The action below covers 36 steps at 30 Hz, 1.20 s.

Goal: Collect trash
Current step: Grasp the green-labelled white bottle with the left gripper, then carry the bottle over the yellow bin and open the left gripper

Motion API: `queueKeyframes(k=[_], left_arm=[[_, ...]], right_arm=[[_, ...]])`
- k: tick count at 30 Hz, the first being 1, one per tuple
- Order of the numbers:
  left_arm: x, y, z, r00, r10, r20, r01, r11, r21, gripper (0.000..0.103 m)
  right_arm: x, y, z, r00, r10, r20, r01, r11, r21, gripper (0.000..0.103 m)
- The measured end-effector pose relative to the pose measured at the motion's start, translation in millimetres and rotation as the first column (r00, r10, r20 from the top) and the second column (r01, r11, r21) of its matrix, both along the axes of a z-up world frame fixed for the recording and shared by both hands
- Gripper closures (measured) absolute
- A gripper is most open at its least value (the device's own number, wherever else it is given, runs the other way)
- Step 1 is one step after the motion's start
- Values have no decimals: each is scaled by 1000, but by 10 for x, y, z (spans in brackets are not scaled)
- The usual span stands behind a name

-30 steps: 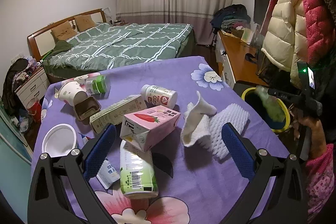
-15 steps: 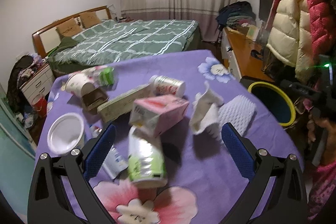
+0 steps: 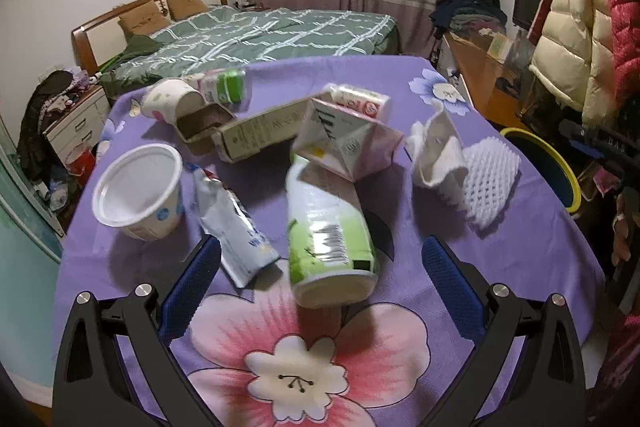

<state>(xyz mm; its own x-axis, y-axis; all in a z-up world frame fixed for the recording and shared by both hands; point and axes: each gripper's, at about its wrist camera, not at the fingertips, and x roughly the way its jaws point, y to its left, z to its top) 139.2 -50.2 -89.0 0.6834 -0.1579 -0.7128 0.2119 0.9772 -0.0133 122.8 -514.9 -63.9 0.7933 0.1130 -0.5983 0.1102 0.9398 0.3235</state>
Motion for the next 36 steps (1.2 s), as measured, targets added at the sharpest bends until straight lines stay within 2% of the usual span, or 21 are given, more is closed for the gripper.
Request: queueKeyframes(k=[8, 14, 17, 19, 22, 27, 36], left_arm=[[91, -121, -141, 999, 4, -37, -4, 1000, 15, 12], [174, -143, -251, 997, 30, -72, -28, 999, 27, 25], [203, -154, -292, 996, 25, -83, -23, 999, 24, 36], [217, -159, -318, 996, 26, -89, -23, 999, 26, 47], [192, -171, -314, 996, 25, -83, -22, 999, 35, 49], [106, -147, -163, 999, 12, -39, -11, 999, 43, 49], [-117, -41, 376, 998, -4, 69, 2, 1000, 19, 51]], right_arm=[[21, -38, -84, 1000, -1, -18, 1, 1000, 16, 54], [41, -55, -137, 1000, 4, -29, -3, 1000, 27, 54], [54, -53, -157, 999, 6, -35, -5, 1000, 30, 54], [65, -52, -164, 999, 7, -37, -6, 999, 33, 54], [65, -50, -161, 999, 3, -36, -2, 999, 34, 54], [31, -40, -148, 1000, 1, -26, 0, 999, 35, 54], [-55, -36, -87, 1000, 10, -6, -10, 999, 48, 54]])
